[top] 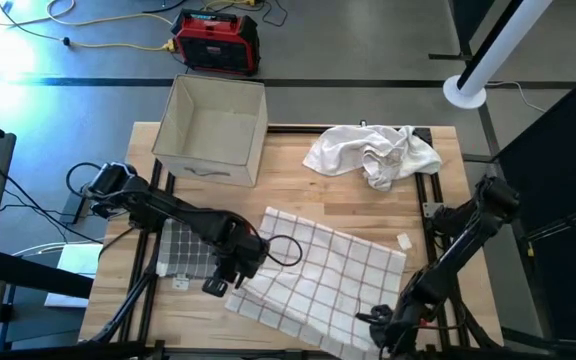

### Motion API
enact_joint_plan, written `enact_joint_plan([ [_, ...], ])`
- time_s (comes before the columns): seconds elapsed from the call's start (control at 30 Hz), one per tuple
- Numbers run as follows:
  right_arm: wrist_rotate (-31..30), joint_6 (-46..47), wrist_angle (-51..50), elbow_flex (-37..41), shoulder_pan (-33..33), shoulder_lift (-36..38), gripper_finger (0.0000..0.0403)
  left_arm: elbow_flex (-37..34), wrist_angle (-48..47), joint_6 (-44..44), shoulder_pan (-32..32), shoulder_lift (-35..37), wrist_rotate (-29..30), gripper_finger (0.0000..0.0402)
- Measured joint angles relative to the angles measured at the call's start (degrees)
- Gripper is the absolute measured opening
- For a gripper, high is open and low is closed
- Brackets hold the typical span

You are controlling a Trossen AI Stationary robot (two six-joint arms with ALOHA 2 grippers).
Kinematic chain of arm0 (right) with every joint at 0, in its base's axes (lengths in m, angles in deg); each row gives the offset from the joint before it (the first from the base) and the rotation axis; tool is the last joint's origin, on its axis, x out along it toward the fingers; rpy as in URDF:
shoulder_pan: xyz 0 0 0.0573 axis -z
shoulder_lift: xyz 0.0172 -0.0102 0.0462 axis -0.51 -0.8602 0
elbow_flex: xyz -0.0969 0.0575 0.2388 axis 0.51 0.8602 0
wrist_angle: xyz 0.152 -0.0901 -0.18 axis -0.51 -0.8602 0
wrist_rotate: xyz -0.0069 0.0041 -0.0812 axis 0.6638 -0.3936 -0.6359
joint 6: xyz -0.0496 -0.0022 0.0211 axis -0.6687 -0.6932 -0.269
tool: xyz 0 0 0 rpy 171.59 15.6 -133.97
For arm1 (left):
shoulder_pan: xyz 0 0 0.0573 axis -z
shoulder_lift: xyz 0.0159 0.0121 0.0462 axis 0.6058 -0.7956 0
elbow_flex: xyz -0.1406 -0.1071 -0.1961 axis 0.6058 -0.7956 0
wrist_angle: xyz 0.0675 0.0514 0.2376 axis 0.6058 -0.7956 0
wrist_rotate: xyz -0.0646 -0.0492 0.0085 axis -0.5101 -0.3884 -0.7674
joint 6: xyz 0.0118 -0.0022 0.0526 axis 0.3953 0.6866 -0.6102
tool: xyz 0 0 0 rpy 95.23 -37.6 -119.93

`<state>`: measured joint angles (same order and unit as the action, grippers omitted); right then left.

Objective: Fold towel
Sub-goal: Fold the bottom white towel

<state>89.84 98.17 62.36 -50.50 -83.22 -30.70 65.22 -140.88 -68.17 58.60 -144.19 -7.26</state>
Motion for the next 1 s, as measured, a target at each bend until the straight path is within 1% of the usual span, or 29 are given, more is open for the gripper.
enact_joint_plan([
  [0.2, -1.3, 2.9, 3.1, 0.0, 0.0, -1.3, 0.0014, 0.0, 0.3, -1.0, 1.7, 0.0, 0.2, 0.0015],
  [0.27, -1.7, 3.5, 3.1, 0.0, 0.0, -1.4, 0.0036, 0.0, 0.3, -1.3, 2.1, 0.0, 0.2, 0.0032],
  [0.37, -1.3, 3.7, 3.1, -0.2, 0.0, -1.4, 0.0084, 0.0, -0.6, -1.3, 2.4, 0.0, 0.2, 0.0067],
  [0.5, 2.4, 6.9, 3.0, -0.2, 0.0, -1.4, 0.0146, 0.0, -3.3, -1.0, 2.4, 0.0, 0.8, 0.0114],
  [0.57, 4.6, 8.8, 2.8, -0.2, 0.0, -1.4, 0.0169, 0.0, -4.8, -1.0, 2.3, 0.0, 3.5, 0.0131],
  [0.63, 5.4, 11.8, 0.8, -0.2, 0.0, -0.9, 0.0180, 0.0, -5.9, -1.0, 2.2, 0.0, 8.0, 0.0142],
  [0.7, 4.2, 14.4, -2.9, -0.2, 0.0, 0.2, 0.0182, 0.0, -5.4, -0.7, 1.9, 0.0, 12.6, 0.0147],
  [0.77, 0.9, 16.7, -8.2, -0.2, -0.4, 1.9, 0.0173, 0.0, -3.5, 0.3, 0.9, 0.0, 15.9, 0.0147],
  [0.87, -8.6, 20.7, -17.5, -0.1, -1.2, 5.3, 0.0144, 0.0, 2.1, 0.6, -1.9, 0.0, 17.5, 0.0134],
  [0.9, -11.7, 22.0, -18.9, 0.5, -1.6, 6.8, 0.0131, 0.0, 4.3, 0.6, -3.2, 0.0, 18.1, 0.0127],
  [1.0, -20.2, 28.0, -17.8, 4.9, -1.9, 11.5, 0.0078, 0.0, 10.3, -0.1, -7.7, -0.7, 19.6, 0.0094],
])
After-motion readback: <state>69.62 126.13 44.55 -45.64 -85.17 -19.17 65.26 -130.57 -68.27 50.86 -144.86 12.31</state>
